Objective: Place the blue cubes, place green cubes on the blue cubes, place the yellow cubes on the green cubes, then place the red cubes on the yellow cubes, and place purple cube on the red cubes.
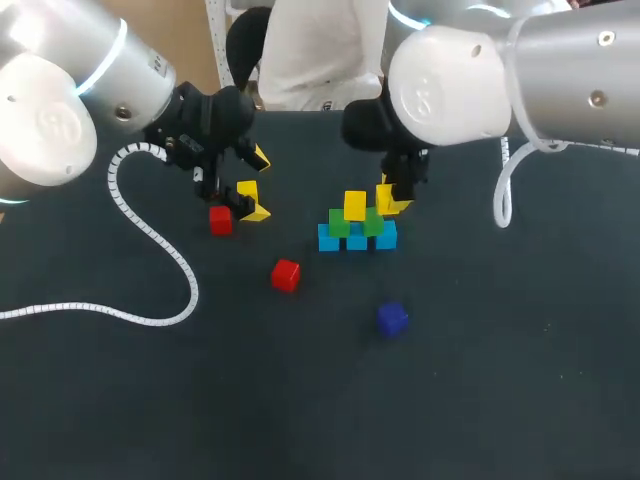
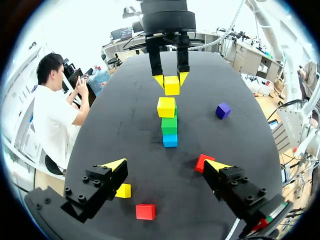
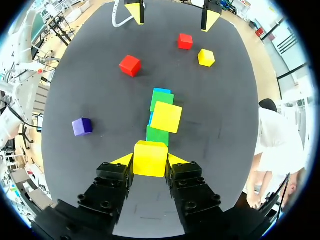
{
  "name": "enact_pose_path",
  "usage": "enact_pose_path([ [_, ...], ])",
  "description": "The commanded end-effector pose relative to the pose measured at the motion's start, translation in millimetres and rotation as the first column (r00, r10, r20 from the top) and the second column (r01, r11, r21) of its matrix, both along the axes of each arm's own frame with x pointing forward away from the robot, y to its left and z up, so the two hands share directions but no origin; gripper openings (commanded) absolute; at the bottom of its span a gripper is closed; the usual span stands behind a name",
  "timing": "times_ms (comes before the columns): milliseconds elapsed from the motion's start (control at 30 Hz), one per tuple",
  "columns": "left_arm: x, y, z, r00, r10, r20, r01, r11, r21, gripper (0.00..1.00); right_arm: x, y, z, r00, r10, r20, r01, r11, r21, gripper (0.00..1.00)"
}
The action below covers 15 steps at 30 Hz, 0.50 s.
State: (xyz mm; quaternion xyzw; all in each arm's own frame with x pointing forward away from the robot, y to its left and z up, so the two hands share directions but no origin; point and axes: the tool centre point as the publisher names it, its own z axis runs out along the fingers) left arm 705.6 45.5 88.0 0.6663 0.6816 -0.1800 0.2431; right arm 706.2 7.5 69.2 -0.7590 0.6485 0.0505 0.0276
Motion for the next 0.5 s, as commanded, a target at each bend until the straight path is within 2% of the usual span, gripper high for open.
enact_pose_path([
  [33, 0.2, 0.7, 0.0, 1.000, -0.002, 0.000, 0.002, 1.000, -0.001, 1.00, 4.9, 3.2, -1.2, 1.000, 0.005, -0.012, -0.005, 1.000, 0.002, 0.00],
  [500, 0.2, 0.7, 0.0, 1.000, -0.002, 0.000, 0.002, 1.000, -0.001, 1.00, 6.7, 7.2, -9.1, 1.000, 0.016, -0.025, -0.016, 1.000, -0.016, 0.00],
])
